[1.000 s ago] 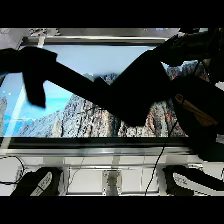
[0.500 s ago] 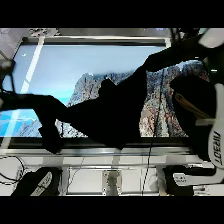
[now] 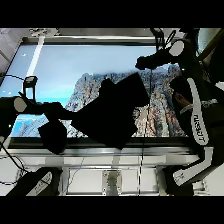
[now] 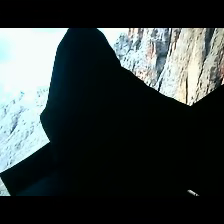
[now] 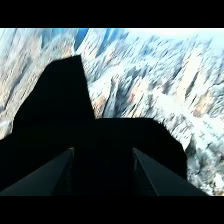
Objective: Fold the clothes and pants, and hang the long-sleeved shirts on hangers.
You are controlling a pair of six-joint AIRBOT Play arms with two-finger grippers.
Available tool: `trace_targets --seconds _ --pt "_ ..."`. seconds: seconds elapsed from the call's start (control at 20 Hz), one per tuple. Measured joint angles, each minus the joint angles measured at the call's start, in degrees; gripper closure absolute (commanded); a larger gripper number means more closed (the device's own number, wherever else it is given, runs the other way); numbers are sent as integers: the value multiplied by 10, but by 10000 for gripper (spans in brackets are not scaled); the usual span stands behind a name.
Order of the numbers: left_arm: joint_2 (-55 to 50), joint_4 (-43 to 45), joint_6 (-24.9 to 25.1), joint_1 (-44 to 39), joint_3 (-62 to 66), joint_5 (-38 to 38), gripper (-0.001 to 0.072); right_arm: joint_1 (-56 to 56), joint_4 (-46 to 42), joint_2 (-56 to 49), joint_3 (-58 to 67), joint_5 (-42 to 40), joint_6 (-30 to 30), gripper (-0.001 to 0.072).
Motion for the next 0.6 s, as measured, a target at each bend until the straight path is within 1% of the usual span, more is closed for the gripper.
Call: trace_targets --seconds 0.05,0.15,0.3,0.4,0.5,0.55,0.6 --pt "0 -1 -4 1 3 7 7 -8 -2 -1 14 7 4 312" --pt "6 -2 -7 6 14 18 7 -32 -9 -2 44 57 9 312" --pt "30 -4 -13 10 25 23 8 -73 -16 22 45 178 3 312" --pt "43 -12 -15 10 28 6 9 -92 -14 59 -5 244 -9 312" --pt "50 -37 -17 11 25 -33 8 -100 8 116 -102 263 -20 288" --pt "52 -50 -17 11 19 -53 9 -99 27 147 -159 260 -27 213" --pt "54 -66 -16 11 8 -69 9 -95 52 178 -219 248 -36 180"
